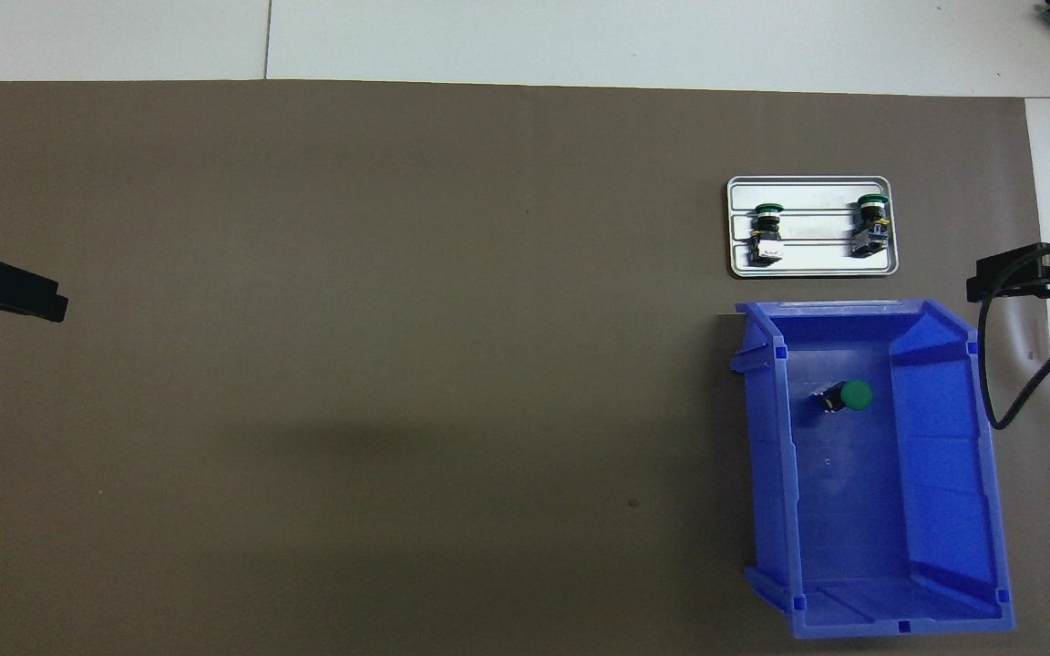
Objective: Place and press button with both arms
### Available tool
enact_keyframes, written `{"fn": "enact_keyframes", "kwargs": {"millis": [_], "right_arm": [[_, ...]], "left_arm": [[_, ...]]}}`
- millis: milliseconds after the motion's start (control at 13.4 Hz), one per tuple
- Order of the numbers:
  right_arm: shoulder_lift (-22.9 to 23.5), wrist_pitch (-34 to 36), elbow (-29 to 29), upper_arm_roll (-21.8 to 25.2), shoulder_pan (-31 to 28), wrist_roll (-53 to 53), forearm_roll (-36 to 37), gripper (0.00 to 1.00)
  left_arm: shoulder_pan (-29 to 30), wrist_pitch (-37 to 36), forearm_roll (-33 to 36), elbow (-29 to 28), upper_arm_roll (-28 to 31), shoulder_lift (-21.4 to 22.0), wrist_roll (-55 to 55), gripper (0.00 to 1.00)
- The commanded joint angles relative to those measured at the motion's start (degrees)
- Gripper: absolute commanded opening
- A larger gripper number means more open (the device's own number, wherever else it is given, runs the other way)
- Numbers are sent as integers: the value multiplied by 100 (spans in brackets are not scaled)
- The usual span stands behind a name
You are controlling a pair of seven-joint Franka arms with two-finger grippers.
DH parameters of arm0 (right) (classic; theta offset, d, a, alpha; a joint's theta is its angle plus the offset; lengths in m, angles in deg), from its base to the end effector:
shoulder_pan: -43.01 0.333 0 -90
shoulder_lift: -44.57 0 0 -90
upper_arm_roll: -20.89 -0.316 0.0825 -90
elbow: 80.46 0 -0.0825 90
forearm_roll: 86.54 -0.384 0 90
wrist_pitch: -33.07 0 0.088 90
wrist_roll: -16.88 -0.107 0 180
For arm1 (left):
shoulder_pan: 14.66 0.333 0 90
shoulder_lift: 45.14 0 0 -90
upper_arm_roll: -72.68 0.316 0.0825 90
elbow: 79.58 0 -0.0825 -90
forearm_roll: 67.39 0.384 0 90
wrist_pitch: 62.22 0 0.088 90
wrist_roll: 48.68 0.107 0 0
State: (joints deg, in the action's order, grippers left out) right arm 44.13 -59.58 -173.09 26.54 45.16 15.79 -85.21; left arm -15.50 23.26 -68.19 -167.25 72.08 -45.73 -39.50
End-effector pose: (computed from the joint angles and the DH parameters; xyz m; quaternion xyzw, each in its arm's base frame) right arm 0.5546 -0.0365 0.6111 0.9991 -0.0396 0.0038 0.0113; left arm 0.5496 -0.0154 0.6311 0.9954 -0.0929 -0.0237 0.0086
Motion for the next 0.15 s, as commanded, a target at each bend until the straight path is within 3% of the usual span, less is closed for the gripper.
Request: {"fn": "enact_keyframes", "kwargs": {"millis": [0,75], "right_arm": [[-87,36,16,-30,-12,12,43,100],[-105,36,16,-30,-4,21,69,100]], "left_arm": [[66,30,98,-181,-63,155,-57,100],[66,30,98,-181,-63,155,-57,100]]}}
